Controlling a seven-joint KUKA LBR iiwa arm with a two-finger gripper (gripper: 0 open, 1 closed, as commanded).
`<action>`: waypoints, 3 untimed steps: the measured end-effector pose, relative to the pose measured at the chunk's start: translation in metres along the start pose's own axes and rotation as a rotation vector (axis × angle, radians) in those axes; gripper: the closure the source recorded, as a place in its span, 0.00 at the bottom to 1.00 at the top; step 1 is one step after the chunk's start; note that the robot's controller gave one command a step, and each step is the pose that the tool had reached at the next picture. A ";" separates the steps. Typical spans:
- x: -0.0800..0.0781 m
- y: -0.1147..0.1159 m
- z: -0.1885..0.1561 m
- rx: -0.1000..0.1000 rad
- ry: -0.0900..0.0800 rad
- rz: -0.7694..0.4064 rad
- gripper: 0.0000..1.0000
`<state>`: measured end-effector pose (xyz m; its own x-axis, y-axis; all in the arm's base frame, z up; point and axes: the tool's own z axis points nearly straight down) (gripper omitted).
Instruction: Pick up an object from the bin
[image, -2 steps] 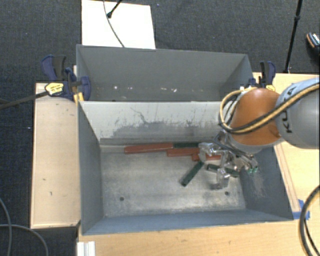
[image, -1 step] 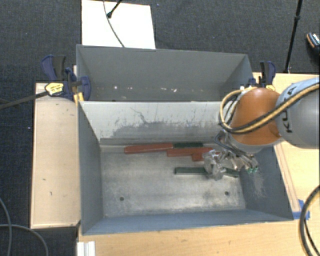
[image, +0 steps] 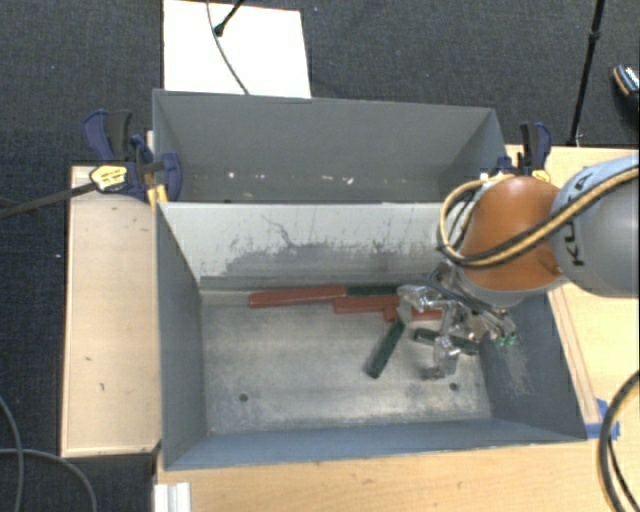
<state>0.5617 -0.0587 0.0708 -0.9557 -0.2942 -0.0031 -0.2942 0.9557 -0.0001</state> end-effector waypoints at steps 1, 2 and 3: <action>0.000 0.000 0.000 0.000 -0.001 0.001 1.00; 0.000 0.000 0.000 0.000 0.000 0.001 0.00; -0.001 0.000 -0.001 0.000 -0.002 0.002 1.00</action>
Offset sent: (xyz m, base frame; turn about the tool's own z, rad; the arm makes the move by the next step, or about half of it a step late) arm 0.0000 0.0000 0.0000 0.0000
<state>0.5623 -0.0586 0.0713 -0.9563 -0.2925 -0.0046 -0.2925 0.9563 -0.0001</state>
